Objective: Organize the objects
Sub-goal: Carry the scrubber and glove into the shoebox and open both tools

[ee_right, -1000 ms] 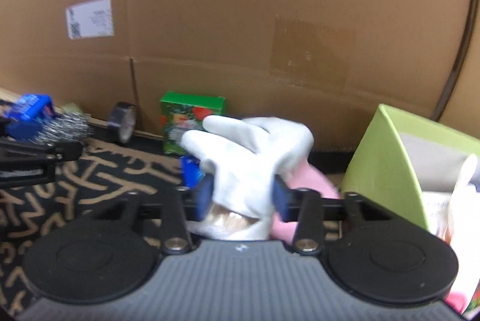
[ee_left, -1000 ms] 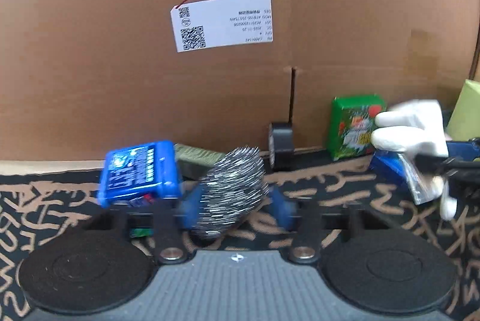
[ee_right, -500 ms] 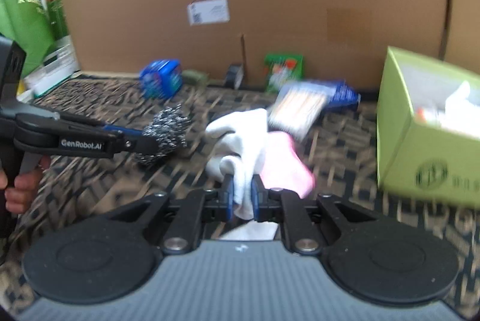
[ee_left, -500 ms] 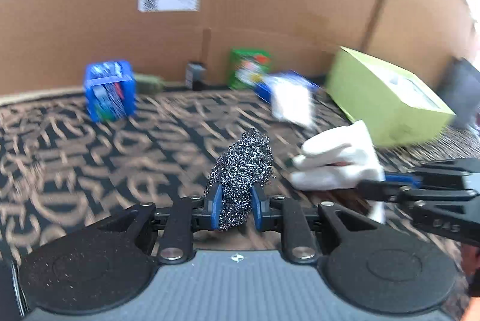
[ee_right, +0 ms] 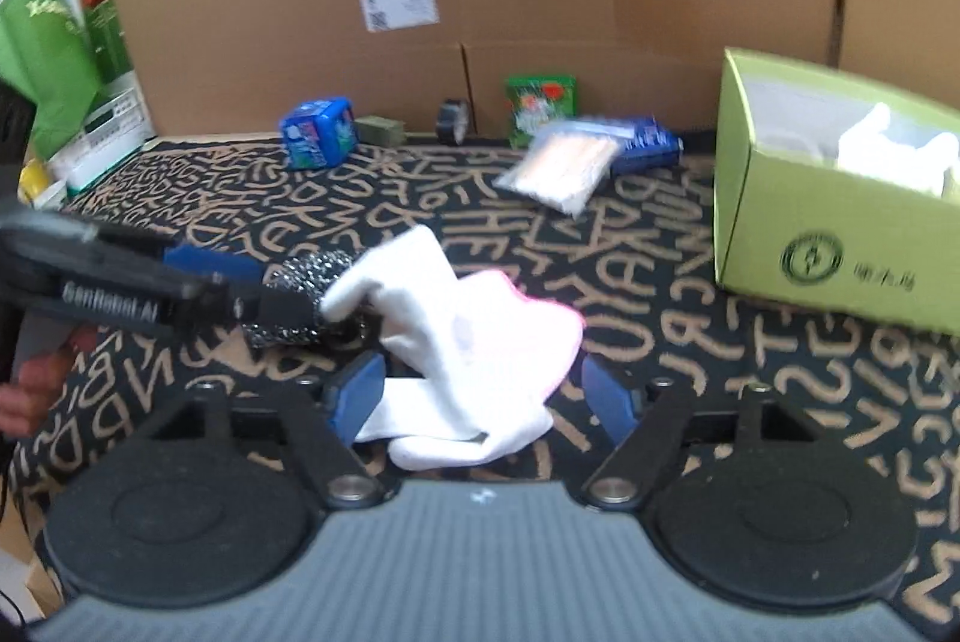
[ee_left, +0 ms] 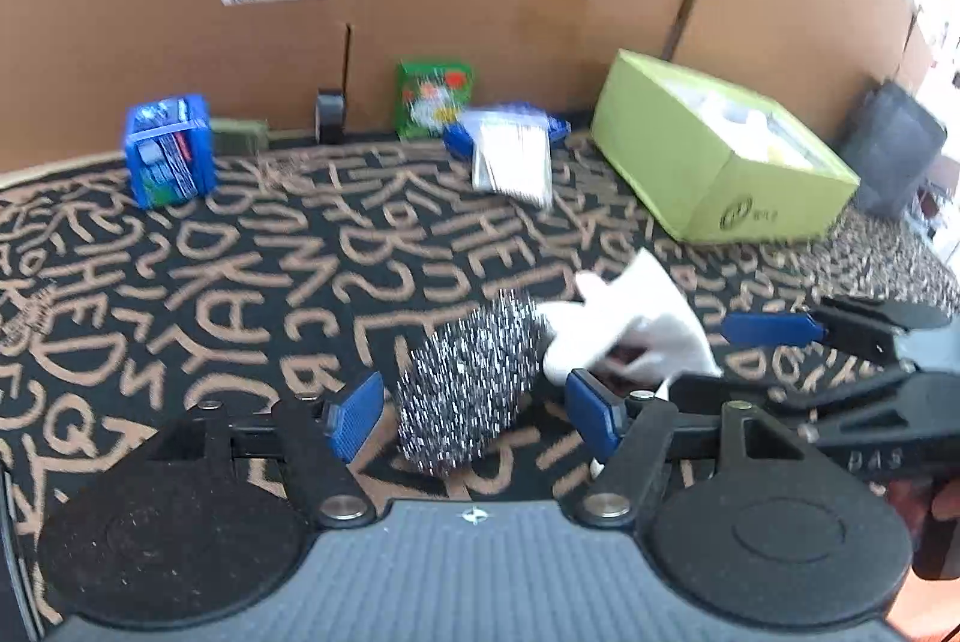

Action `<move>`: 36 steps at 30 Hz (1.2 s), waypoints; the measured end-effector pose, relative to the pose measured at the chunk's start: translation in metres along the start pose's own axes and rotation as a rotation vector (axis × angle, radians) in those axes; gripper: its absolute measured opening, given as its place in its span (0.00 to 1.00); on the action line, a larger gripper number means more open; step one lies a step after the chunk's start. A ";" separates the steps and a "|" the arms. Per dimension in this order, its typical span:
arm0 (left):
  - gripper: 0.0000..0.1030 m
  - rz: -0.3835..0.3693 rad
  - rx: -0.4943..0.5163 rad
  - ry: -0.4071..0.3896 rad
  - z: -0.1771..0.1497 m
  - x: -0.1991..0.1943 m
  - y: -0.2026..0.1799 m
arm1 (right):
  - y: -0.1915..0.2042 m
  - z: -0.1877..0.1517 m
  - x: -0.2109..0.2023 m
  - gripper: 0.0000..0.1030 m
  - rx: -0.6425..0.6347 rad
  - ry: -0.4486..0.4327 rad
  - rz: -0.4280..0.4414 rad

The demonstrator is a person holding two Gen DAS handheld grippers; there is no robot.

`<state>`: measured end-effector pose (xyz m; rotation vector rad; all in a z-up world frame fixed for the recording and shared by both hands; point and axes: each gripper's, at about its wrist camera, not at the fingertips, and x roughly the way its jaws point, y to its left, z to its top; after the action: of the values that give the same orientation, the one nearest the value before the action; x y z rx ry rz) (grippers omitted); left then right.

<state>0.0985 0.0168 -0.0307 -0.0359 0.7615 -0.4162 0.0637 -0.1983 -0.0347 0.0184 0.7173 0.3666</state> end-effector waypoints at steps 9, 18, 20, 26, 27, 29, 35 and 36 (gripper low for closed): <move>0.66 -0.012 -0.066 0.018 0.003 0.013 0.004 | -0.010 -0.004 0.012 0.59 0.102 0.021 0.034; 0.40 0.000 -0.041 0.025 0.002 0.017 0.002 | 0.000 -0.009 0.007 0.12 0.031 -0.003 0.053; 0.35 -0.010 -0.037 0.030 0.003 0.015 0.000 | 0.002 -0.008 -0.002 0.11 0.014 -0.023 0.048; 0.31 -0.066 0.000 -0.027 0.015 -0.001 -0.024 | -0.003 0.005 -0.040 0.11 0.002 -0.119 0.017; 0.31 -0.081 0.007 -0.043 0.020 -0.004 -0.029 | -0.007 0.009 -0.048 0.11 0.005 -0.139 0.005; 0.31 -0.114 0.018 -0.079 0.033 -0.009 -0.041 | -0.015 0.018 -0.063 0.11 0.018 -0.180 -0.016; 0.31 -0.215 0.028 -0.181 0.081 -0.015 -0.079 | -0.051 0.047 -0.110 0.11 0.059 -0.313 -0.133; 0.31 -0.225 0.032 -0.195 0.089 -0.013 -0.087 | -0.059 0.050 -0.118 0.11 0.062 -0.334 -0.153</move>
<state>0.1197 -0.0687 0.0587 -0.1316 0.5599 -0.6289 0.0335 -0.2874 0.0705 0.0812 0.3961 0.1875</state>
